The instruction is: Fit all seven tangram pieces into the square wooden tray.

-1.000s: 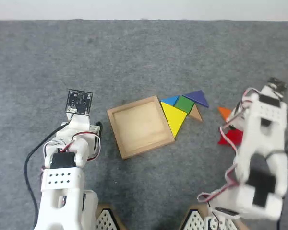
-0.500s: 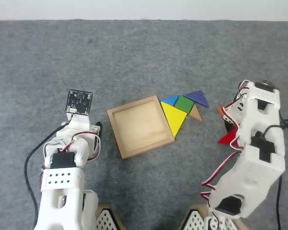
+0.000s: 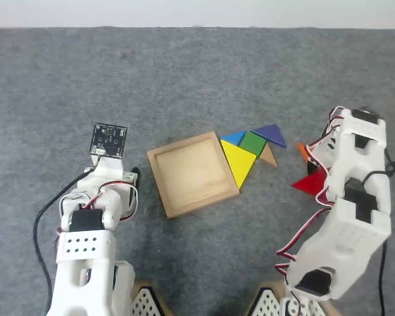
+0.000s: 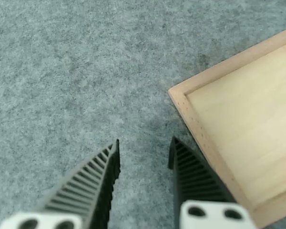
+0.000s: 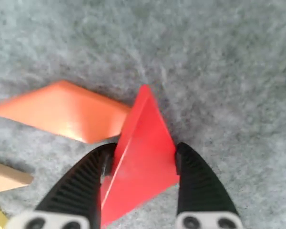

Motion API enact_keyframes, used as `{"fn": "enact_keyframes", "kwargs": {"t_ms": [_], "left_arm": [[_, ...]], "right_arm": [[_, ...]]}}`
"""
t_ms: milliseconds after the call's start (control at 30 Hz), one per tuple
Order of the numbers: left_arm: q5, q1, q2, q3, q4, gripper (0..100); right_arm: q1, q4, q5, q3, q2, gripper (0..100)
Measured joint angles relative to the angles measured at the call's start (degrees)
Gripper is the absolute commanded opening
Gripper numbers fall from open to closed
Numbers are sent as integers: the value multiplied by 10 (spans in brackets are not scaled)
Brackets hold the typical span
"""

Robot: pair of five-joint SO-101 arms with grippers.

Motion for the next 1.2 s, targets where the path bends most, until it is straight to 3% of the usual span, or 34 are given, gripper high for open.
{"fn": "enact_keyframes", "kwargs": {"t_ms": [467, 767, 900, 1100, 1200], "left_arm": [[0, 0, 0, 0, 0, 171], [0, 0, 0, 0, 0, 171], [0, 0, 0, 0, 0, 171], [0, 0, 0, 0, 0, 171], [0, 0, 0, 0, 0, 171]], "right_arm": [[-90, -1, 0, -59, 1, 46], [-98, 11, 4, -61, 1, 40], [-113, 49, 69, -72, 2, 69], [-168, 178, 283, -102, -39, 211], [-193, 186, 362, -84, -91, 266]]}}
